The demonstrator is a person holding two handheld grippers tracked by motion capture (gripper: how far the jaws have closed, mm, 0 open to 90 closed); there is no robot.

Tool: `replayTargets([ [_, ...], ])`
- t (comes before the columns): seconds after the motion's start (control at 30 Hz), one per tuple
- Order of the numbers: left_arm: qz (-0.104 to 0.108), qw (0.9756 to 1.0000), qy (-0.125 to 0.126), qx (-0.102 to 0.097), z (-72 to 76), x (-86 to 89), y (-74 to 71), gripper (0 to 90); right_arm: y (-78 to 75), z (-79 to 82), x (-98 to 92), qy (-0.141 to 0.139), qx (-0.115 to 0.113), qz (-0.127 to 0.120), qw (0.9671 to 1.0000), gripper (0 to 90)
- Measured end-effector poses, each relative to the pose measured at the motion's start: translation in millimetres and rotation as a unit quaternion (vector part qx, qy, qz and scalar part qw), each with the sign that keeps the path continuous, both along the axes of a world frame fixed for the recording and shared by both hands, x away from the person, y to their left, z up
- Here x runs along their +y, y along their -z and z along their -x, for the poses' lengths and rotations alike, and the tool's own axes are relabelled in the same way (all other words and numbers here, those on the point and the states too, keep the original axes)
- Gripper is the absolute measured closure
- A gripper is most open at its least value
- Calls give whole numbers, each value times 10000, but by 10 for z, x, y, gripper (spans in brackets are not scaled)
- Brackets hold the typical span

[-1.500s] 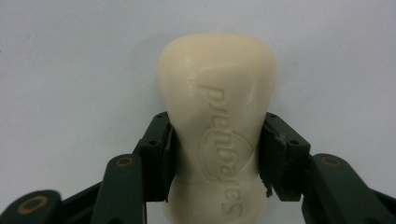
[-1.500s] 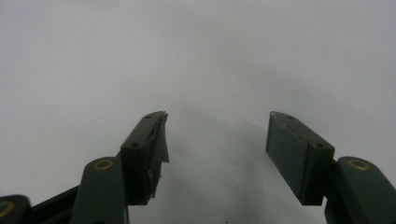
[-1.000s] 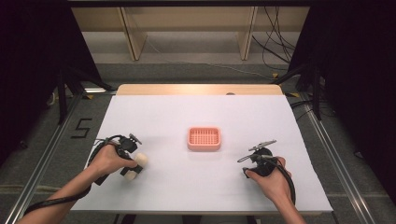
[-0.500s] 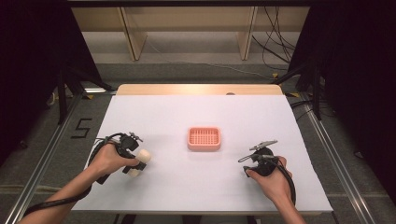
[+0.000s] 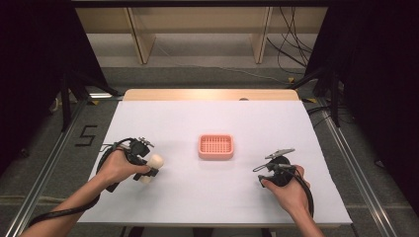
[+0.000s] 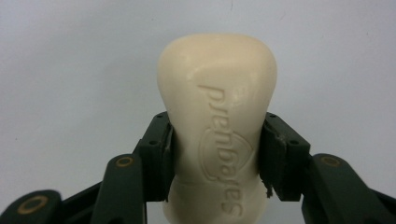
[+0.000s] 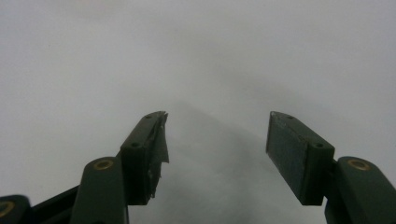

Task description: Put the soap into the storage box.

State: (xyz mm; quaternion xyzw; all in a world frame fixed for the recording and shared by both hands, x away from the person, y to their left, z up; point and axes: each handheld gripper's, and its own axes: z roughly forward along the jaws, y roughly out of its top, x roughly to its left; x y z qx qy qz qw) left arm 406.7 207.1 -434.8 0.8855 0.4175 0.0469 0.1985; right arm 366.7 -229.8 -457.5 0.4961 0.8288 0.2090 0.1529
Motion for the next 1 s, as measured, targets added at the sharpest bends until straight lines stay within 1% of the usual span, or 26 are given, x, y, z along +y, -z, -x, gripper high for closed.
replayTargets([
  [0.07, -3, 10000, 25, -3, -5, 5, -1, 497, 4, 0, 3, -10, -6, -1, 10000, 388],
  [0.1, 150, 9998, -131, -10, 7, -14, 12, 497, 4, 0, 3, -10, -6, -1, 10000, 388],
  [0.13, 140, 9999, -82, -25, -1, -5, 14, 497, 5, 0, 4, -13, -9, -4, 10000, 388],
  [0.17, 172, 9998, -101, -17, -2, -2, 29, 497, 5, 0, 3, -28, -6, 5, 10000, 388],
  [0.2, 172, 9998, -101, -17, -2, -2, 29, 496, 7, -1, 2, -30, -9, -5, 10000, 388],
  [0.23, 52, 10000, 22, 38, -13, 15, 29, 497, 7, -1, 2, -31, -6, -3, 10000, 387],
  [0.27, 52, 10000, 22, 38, -13, 15, 29, 497, 7, -1, 2, -31, -6, -3, 10000, 387],
  [0.3, 89, 9999, -37, 55, -7, 8, 32, 497, 7, 1, 1, -30, -1, 0, 10000, 388],
  [0.37, 156, 9999, -64, 11, -7, -3, 32, 497, 5, 1, 2, -31, -2, 11, 10000, 387],
  [0.4, 147, 9999, -47, 5, -9, -7, 24, 497, 3, 2, 3, -18, -16, 3, 10000, 387],
  [0.43, 89, 10000, -21, -6, -10, -7, 14, 496, -5, 6, -1, -38, -20, 27, 10000, 387],
  [0.47, 105, 9999, -45, -61, -12, -16, 9, 496, -10, 11, 2, -1, -14, 33, 10000, 387],
  [0.53, 131, 9999, -36, -36, -15, -32, -18, 497, -13, 13, 1, -5, -24, 34, 10000, 386],
  [0.57, 155, 9998, 19, -105, -32, -45, -38, 497, -9, 11, 0, -28, -37, 28, 10000, 386],
  [0.6, 155, 9998, 19, -105, -32, -45, -38, 496, -9, 11, 0, -28, -37, 28, 10000, 386],
  [0.63, 128, 9998, 51, -173, -43, -58, -58, 497, -8, 13, -1, -22, -39, 31, 10000, 386],
  [0.7, 164, 9997, 20, -165, -44, -74, -66, 497, -10, 14, -1, -16, -33, 39, 10000, 386],
  [0.73, 181, 9996, 18, -214, -46, -82, -67, 496, -10, 14, -3, -18, -34, 32, 10000, 386],
  [0.8, 183, 9996, 47, -224, -56, -100, -81, 497, -12, 13, -4, -11, -43, 28, 10000, 386],
  [0.83, 164, 9996, 116, -215, -72, -112, -95, 497, -4, 11, -5, -5, -30, -26, 10000, 386],
  [0.87, 164, 9996, 116, -215, -72, -112, -95, 497, -4, 11, -5, -5, -30, -26, 10000, 386],
  [0.9, 152, 9995, 185, -211, -86, -118, -108, 497, -5, 9, -10, -22, -42, -4, 10000, 386],
  [0.93, 242, 9994, 99, -226, -81, -137, -106, 496, -4, 11, -9, -12, -41, -14, 10000, 385],
  [0.97, 222, 9993, 135, -251, -88, -148, -120, 496, -3, 15, -4, 12, -43, -30, 10000, 385],
  [1.0, 222, 9993, 135, -251, -88, -148, -120, 496, -7, 12, -9, -18, -62, 7, 10000, 385],
])
